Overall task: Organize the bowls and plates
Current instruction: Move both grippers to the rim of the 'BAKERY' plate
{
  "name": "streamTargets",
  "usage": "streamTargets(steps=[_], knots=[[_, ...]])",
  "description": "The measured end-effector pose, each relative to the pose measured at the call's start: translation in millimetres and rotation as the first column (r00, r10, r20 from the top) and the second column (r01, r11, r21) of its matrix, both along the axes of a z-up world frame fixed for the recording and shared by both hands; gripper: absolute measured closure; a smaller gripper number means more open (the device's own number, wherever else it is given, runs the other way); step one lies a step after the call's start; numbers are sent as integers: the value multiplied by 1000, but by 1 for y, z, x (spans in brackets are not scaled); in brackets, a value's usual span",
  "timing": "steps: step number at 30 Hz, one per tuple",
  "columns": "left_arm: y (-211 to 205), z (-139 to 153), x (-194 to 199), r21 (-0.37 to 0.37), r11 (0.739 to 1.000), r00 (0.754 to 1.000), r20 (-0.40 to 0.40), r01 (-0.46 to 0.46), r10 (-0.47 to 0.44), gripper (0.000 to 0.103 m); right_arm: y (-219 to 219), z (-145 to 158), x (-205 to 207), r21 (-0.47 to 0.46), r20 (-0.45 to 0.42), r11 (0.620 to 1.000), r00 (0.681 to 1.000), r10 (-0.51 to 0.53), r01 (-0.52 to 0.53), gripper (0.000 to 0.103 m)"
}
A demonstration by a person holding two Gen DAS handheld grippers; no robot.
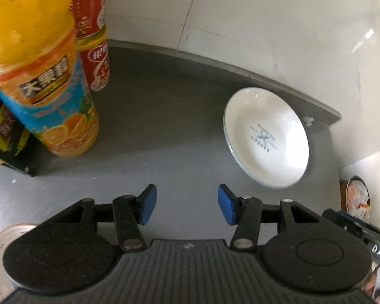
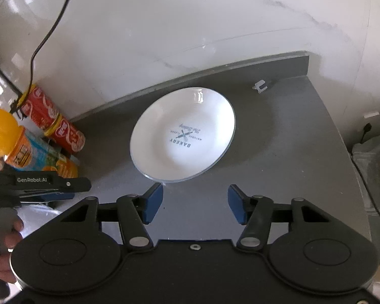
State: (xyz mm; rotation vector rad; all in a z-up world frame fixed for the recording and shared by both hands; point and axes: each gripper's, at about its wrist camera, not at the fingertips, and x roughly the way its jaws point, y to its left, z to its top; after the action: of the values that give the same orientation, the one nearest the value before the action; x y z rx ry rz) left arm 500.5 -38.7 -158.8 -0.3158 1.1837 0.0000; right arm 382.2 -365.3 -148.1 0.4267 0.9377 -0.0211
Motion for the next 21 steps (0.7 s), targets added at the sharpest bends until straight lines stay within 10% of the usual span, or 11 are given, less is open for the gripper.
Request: streamTargets(steps=[7, 21], knots=[[-11, -7, 15, -15, 999, 998, 61, -30, 31, 52, -14, -23, 22, 42, -37, 998, 998, -49, 51, 70], [-44, -47, 55, -34, 999, 997, 71, -10, 13, 66, -20, -56, 69, 10, -54, 997, 996, -70, 71, 77]])
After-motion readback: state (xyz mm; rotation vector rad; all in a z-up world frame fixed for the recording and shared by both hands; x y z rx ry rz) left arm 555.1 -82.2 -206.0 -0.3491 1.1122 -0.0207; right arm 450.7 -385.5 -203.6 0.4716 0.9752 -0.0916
